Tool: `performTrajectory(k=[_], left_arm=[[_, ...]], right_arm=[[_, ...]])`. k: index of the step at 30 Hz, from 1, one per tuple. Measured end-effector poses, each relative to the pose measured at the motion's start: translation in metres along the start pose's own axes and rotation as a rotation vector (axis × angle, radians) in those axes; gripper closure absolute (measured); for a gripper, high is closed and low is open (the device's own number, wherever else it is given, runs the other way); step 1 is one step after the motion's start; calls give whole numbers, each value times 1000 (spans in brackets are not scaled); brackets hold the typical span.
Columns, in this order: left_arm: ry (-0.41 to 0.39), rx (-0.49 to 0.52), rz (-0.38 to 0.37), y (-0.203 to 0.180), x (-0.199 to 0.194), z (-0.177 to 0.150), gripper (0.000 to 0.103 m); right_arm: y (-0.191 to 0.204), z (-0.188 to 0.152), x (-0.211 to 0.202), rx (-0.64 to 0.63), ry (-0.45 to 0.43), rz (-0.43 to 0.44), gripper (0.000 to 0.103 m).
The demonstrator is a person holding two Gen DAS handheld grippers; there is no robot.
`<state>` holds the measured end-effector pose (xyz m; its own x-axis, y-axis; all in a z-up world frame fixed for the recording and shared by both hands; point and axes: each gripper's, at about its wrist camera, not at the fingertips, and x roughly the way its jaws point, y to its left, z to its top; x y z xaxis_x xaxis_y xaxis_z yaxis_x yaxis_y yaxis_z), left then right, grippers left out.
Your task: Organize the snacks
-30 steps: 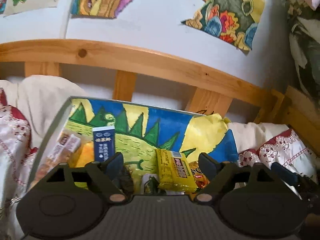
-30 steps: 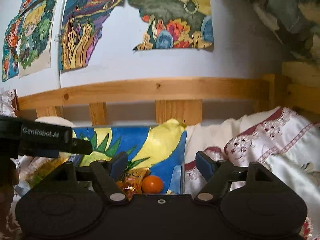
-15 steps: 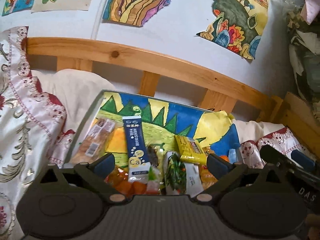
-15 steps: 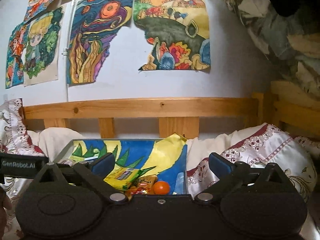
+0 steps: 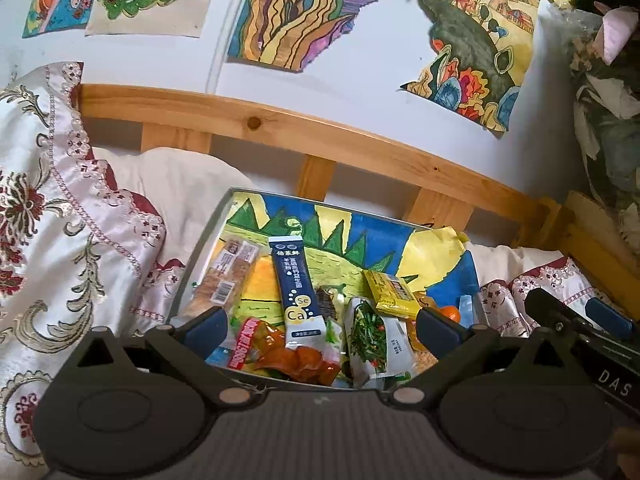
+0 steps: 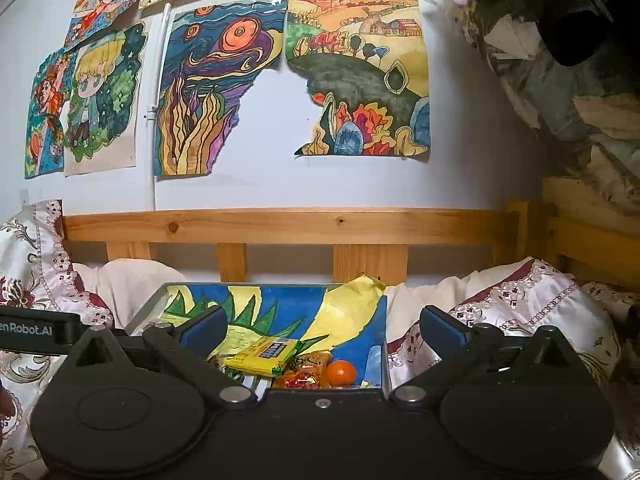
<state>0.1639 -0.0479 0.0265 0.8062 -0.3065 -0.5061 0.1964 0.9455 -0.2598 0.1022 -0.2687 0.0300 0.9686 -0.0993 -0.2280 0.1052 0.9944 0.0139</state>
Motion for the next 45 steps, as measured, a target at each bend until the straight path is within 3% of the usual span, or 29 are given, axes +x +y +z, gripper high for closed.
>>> performTrajectory(k=[12, 20, 45], left_arm=[[-6, -7, 29, 16, -17, -10, 1], [5, -73, 68, 29, -27, -23, 1], [-18, -69, 141, 26, -70, -49, 1]], right_arm=[[11, -6, -12, -11, 7, 19, 1], [17, -10, -21, -16, 16, 31, 1], [16, -17, -60, 16, 42, 47, 1]])
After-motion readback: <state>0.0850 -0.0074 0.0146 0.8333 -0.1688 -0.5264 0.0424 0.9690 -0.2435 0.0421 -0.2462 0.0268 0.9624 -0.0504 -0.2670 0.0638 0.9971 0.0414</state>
